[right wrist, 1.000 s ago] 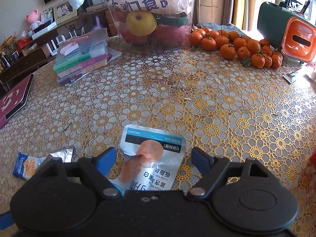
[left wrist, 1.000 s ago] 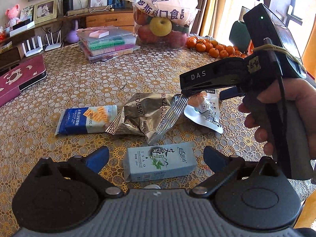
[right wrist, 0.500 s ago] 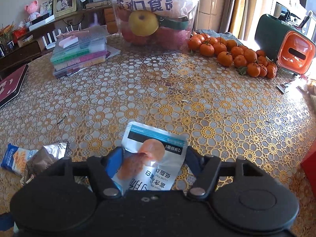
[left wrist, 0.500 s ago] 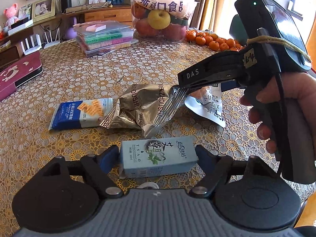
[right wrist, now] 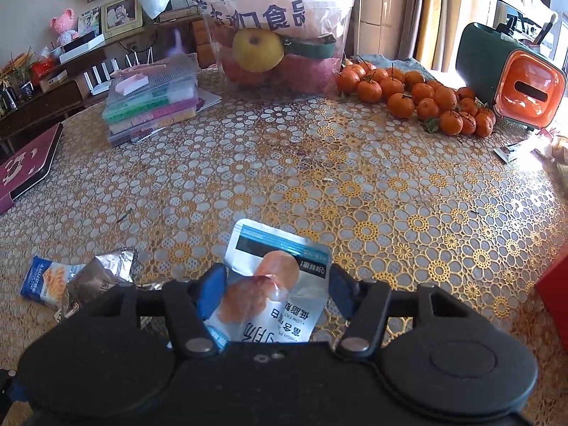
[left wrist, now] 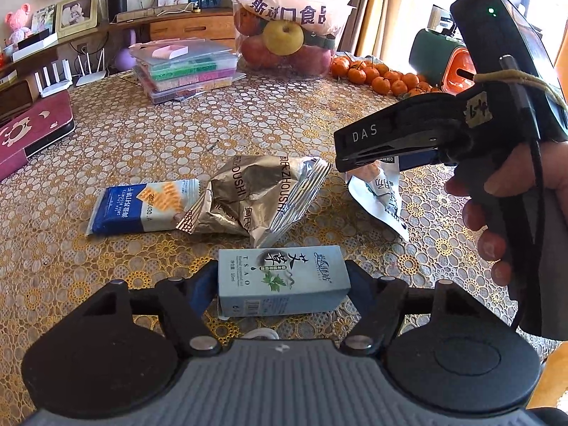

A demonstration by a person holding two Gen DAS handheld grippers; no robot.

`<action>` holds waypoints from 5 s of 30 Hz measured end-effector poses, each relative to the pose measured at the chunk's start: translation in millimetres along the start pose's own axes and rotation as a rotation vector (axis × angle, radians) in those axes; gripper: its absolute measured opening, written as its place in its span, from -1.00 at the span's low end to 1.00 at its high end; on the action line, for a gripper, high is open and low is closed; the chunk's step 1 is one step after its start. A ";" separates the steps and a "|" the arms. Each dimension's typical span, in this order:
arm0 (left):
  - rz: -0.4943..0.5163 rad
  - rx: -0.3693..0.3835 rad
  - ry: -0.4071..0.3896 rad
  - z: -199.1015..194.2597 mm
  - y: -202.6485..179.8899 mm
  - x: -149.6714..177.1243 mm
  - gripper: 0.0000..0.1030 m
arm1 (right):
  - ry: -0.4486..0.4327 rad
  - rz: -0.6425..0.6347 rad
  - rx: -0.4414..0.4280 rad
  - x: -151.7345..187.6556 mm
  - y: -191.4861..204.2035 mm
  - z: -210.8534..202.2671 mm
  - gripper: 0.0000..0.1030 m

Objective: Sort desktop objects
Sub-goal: 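Carry the milk carton and sauce sachet with both tools over the red box, then open both tools to drop the milk carton and sauce sachet into the box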

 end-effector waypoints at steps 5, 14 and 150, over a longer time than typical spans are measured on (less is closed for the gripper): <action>-0.006 0.005 -0.006 -6.1 -1.8 -1.9 0.43 | -0.006 -0.009 -0.011 5.3 -6.4 -14.7 0.17; -0.003 0.016 -0.022 -23.0 -9.0 -4.9 0.43 | -0.014 -0.049 -0.043 23.8 -16.5 -49.6 0.14; 0.450 0.362 0.297 137.3 -424.3 -121.4 0.45 | 0.097 0.150 0.309 6.6 -397.7 -80.1 0.27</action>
Point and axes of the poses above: each gripper's, at about its wrist camera, not at the fingertips, and z roughly the way its jaws point, y to its left, x to its underside, the point moved 1 cm from there along z, roughly the way its jaws point, and after that the axes turned 2 degrees about -y, right-handed, at the moved point
